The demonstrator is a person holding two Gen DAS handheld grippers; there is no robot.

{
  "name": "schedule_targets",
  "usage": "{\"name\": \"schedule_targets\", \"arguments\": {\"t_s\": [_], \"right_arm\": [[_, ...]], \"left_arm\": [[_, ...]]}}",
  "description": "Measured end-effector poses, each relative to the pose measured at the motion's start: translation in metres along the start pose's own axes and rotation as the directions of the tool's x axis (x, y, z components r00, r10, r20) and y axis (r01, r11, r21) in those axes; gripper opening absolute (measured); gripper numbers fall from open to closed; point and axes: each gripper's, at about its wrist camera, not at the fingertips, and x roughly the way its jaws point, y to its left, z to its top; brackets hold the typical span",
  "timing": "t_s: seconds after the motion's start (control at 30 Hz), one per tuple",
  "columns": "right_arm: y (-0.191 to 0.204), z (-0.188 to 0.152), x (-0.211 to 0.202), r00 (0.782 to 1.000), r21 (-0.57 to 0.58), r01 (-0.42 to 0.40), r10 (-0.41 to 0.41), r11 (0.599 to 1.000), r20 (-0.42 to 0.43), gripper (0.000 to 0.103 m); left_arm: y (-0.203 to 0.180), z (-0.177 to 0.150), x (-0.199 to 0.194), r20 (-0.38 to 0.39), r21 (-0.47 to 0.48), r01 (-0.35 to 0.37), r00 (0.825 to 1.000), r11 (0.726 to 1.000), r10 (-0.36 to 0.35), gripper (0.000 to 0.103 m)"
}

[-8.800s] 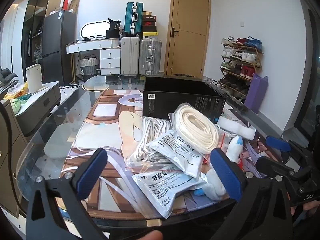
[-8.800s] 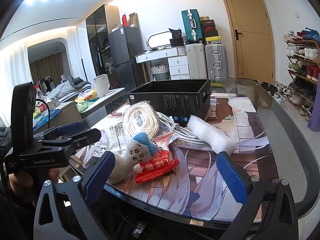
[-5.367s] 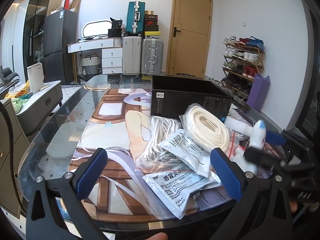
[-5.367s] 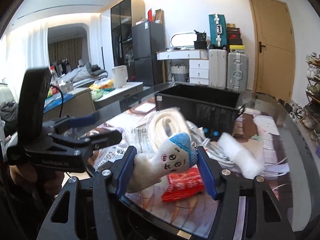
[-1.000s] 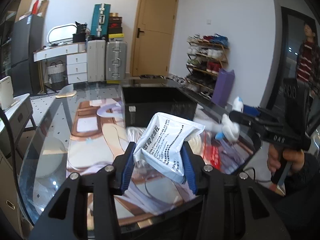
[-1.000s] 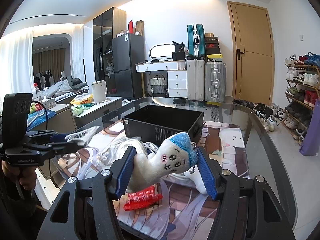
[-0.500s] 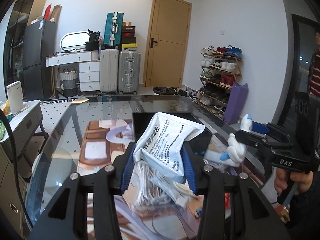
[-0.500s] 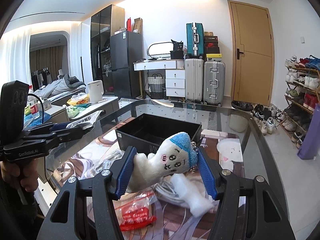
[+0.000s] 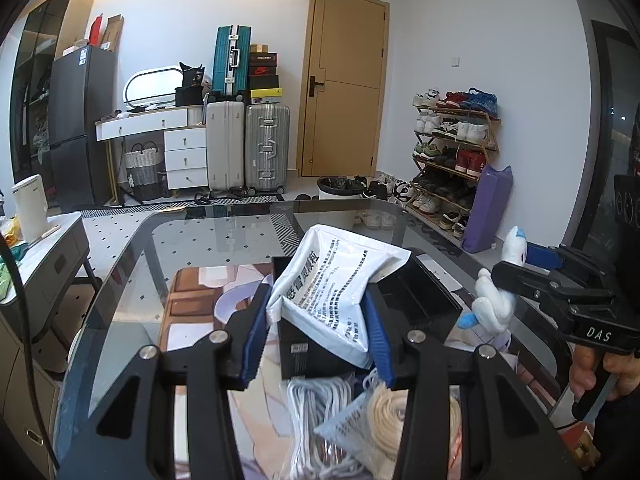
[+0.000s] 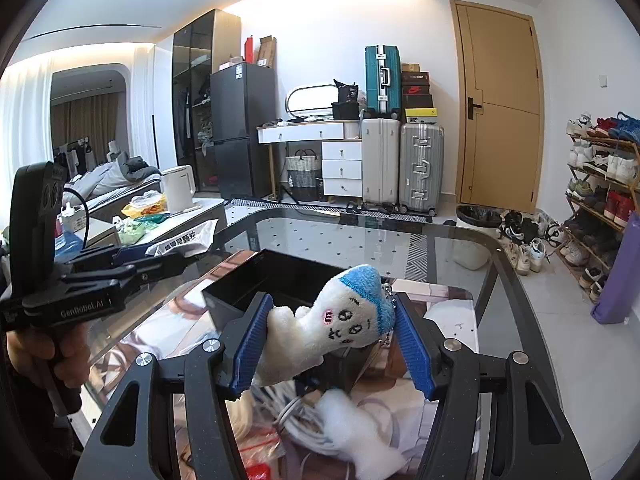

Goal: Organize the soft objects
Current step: 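Carry the packet with the left gripper into the black box while the right drops the doll in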

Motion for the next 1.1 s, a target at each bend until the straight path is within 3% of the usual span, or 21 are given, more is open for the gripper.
{"name": "schedule_targets", "arguments": {"t_s": [0.53,1.1], "right_arm": [[-0.012,0.028,0.069,0.999,0.007,0.008,-0.008,1.000,-0.052,0.062],[-0.009,0.021,0.131,0.993,-0.051,-0.001,-0.005,0.999,-0.115,0.062]], "left_arm": [[-0.007,0.013,0.055,-0.054,0.011,-0.017,0.998,1.000,0.018,0.044],[-0.013,0.003,0.097,-0.131,0.059,-0.042,0.990,0.997,0.050,0.045]]}}
